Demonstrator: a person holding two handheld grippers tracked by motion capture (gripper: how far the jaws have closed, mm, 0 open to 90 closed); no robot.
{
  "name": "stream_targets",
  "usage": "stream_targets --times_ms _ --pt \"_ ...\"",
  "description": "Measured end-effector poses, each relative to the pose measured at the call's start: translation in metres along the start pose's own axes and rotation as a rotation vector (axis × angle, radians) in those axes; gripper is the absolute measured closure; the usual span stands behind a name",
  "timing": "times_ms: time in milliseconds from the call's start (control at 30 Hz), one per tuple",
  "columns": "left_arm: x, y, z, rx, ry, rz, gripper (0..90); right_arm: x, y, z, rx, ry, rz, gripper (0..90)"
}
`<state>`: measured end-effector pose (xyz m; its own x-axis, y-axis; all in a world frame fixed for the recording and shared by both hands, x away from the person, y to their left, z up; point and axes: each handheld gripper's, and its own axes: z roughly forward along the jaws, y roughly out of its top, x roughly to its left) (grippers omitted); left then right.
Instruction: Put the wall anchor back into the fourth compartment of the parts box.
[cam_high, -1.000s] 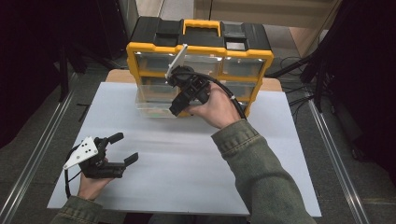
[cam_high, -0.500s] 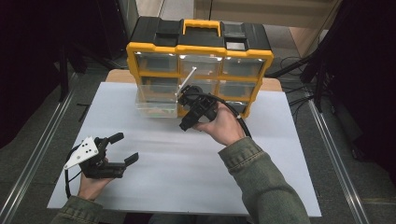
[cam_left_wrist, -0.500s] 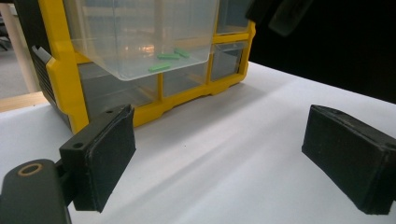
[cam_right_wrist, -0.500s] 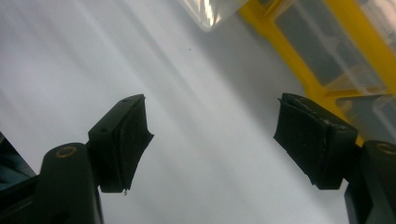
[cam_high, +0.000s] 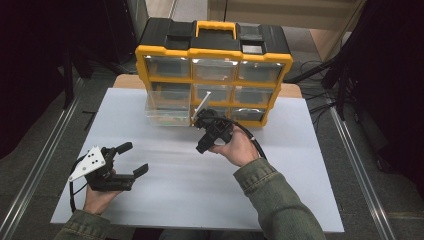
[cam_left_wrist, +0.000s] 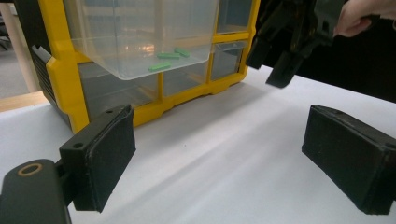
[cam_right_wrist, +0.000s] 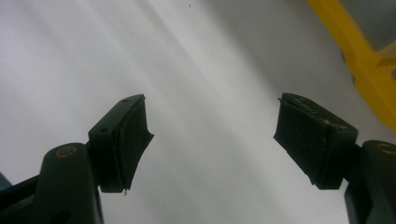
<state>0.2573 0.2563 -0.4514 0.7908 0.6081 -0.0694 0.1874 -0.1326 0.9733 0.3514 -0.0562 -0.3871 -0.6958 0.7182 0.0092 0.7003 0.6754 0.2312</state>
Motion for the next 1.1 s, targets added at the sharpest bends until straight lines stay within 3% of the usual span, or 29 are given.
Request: stream_targets --times_ms 433,767,1100 --pt "-0.001 0.0 0.001 0.005 0.0 0.003 9.0 -0.005 -0.026 0.035 0.042 -0.012 0.006 27.8" --pt "-0.001 0.0 0.001 0.01 -0.002 0.005 9.0 -0.012 -0.055 0.034 0.029 -0.016 0.033 28.2" --pt "-0.002 0.0 0.001 0.008 -0.001 0.005 9.0 -0.025 -0.091 0.031 0.005 -0.008 0.098 28.4"
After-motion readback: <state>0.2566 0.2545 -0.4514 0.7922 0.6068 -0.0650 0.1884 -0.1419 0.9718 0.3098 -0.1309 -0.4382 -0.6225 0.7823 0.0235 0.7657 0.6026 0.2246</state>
